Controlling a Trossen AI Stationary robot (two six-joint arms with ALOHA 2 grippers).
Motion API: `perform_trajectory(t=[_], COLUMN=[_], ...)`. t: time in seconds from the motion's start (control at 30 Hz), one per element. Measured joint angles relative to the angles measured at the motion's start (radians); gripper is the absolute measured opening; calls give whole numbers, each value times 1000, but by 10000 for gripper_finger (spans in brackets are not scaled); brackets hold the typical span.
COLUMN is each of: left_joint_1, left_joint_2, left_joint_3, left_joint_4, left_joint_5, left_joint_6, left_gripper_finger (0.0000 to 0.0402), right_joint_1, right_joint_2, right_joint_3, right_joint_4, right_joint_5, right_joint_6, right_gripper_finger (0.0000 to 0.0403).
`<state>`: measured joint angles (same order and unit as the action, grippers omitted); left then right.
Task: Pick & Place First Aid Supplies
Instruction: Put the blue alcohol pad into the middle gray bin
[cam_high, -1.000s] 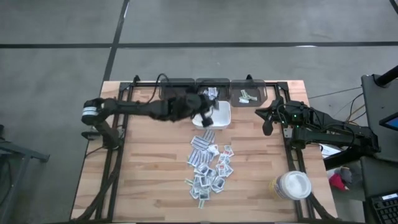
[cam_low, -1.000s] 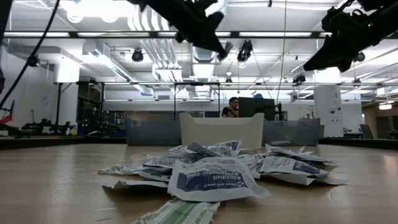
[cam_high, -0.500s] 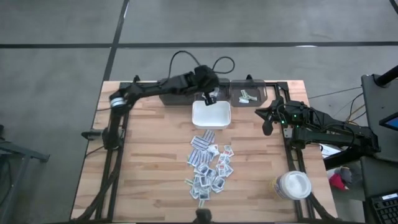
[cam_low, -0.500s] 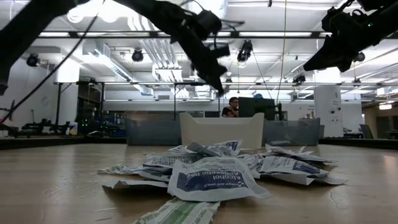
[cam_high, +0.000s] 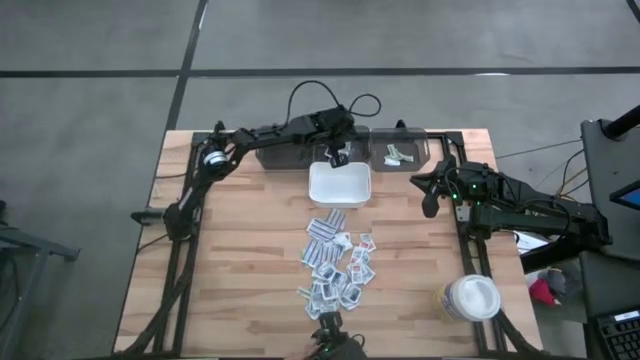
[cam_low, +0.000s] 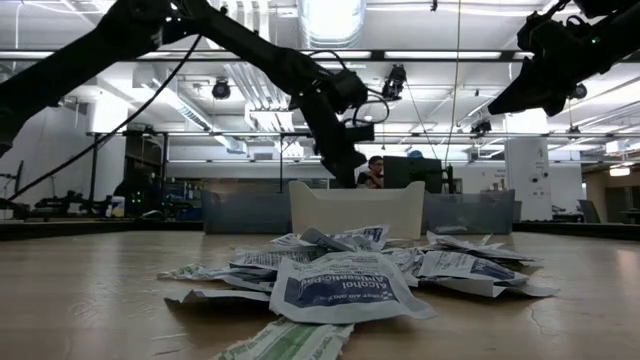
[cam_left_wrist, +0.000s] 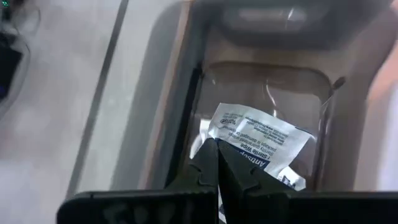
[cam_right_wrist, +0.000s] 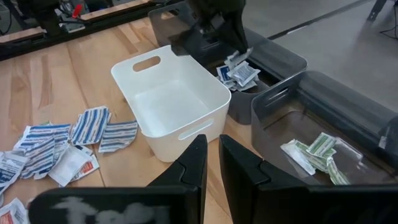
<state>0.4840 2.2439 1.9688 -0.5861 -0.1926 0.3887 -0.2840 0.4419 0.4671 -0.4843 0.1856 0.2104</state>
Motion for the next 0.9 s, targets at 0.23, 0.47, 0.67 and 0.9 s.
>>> perform_trajectory(t=[0.23, 0.47, 0.67, 0.9], left_joint_1=[9, 8, 9, -18], left_joint_2=[5, 5, -3, -66], left_joint_3=[-21, -26, -13, 37], left_joint_4=[-2, 0, 0, -39], left_joint_5=[-11, -12, -43, -101], left_joint_6=[-7, -29, -33, -93], left_gripper_finger=[1, 36, 99, 131], right_joint_1=[0, 0, 0, 0], right_joint_2=[0, 0, 0, 0], right_joint_3=[0, 0, 0, 0], right_joint_4=[0, 0, 0, 0], right_joint_5=[0, 0, 0, 0], right_joint_6=[0, 0, 0, 0], right_gripper_finger=[38, 38, 38, 38])
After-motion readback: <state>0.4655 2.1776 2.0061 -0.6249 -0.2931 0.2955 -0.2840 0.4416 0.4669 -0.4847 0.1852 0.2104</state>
